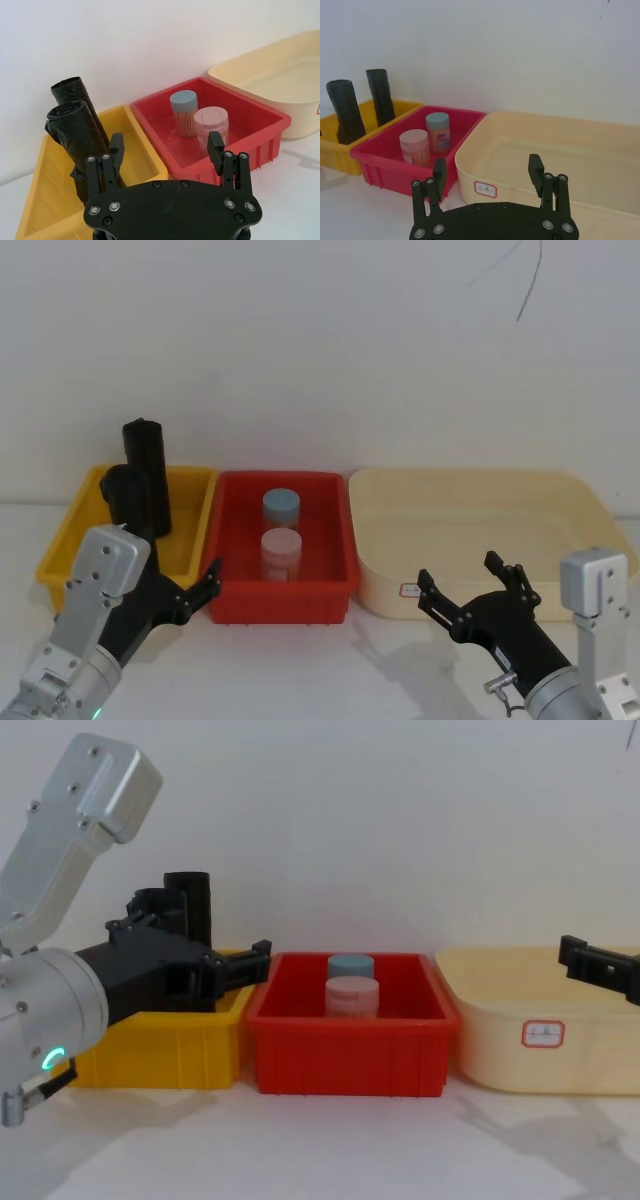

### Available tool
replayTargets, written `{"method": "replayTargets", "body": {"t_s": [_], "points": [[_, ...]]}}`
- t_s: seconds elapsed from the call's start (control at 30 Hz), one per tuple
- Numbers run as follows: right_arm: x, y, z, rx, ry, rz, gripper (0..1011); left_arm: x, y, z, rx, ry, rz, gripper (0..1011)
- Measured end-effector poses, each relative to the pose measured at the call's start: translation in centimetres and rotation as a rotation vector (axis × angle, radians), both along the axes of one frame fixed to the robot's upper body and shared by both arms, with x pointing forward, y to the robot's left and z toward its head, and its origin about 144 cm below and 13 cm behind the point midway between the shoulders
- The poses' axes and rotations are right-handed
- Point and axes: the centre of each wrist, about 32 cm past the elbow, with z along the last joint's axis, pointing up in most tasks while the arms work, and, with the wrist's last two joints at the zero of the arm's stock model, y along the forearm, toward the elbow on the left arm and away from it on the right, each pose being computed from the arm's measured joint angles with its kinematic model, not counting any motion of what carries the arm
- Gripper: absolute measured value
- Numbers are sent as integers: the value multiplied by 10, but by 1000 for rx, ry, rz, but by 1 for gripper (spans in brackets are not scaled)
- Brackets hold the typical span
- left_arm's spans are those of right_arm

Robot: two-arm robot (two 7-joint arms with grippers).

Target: Pick up the garbage bag with the one hand and transfer it to the other hand.

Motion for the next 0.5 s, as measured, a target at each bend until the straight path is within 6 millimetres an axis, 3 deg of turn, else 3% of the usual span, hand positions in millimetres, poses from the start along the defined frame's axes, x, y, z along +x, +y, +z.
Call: {"method": "replayTargets", "body": {"t_s": [0.5], "points": [[0,0,0,0,0,0,1001,0,0,0,0,0,0,1001]]}}
